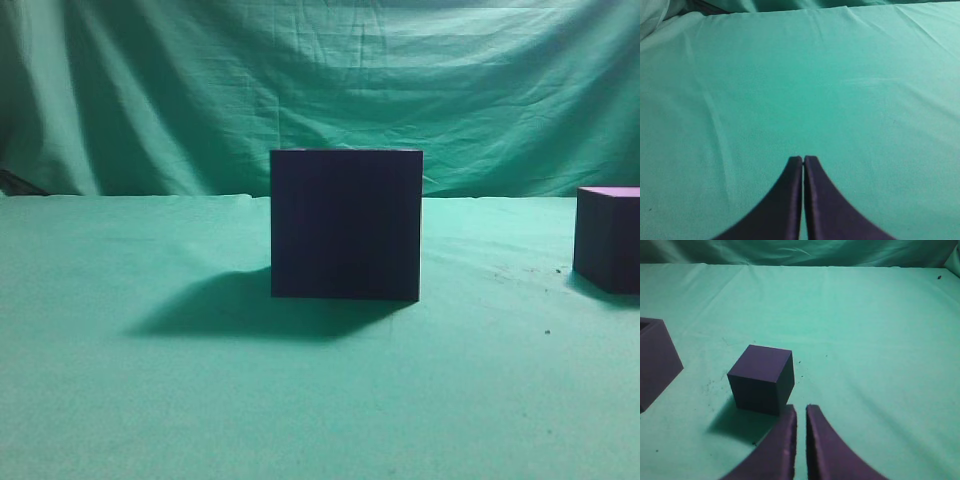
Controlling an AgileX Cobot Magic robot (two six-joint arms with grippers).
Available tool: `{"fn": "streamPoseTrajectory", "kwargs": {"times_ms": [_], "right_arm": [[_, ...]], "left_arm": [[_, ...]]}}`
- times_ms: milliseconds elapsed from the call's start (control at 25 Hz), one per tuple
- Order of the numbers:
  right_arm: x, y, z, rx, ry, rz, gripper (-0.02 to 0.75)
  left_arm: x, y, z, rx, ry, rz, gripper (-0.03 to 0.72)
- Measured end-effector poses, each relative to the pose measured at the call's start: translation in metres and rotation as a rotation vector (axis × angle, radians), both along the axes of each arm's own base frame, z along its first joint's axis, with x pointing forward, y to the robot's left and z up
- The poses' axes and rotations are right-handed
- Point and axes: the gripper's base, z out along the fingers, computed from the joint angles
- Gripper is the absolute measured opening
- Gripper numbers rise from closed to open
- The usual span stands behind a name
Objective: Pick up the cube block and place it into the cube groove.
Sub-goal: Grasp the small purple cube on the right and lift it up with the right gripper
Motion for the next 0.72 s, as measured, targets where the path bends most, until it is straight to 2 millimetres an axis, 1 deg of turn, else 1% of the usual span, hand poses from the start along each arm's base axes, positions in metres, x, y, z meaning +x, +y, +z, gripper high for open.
{"fn": "streamPoseTrajectory", "kwargs": {"times_ms": [720], "right_arm": [[0.0000,0.0000,0.0000,0.000,0.000,0.000,0.046]], "left_arm": [[0.0000,0.0000,0.0000,0.000,0.000,0.000,0.000]]}}
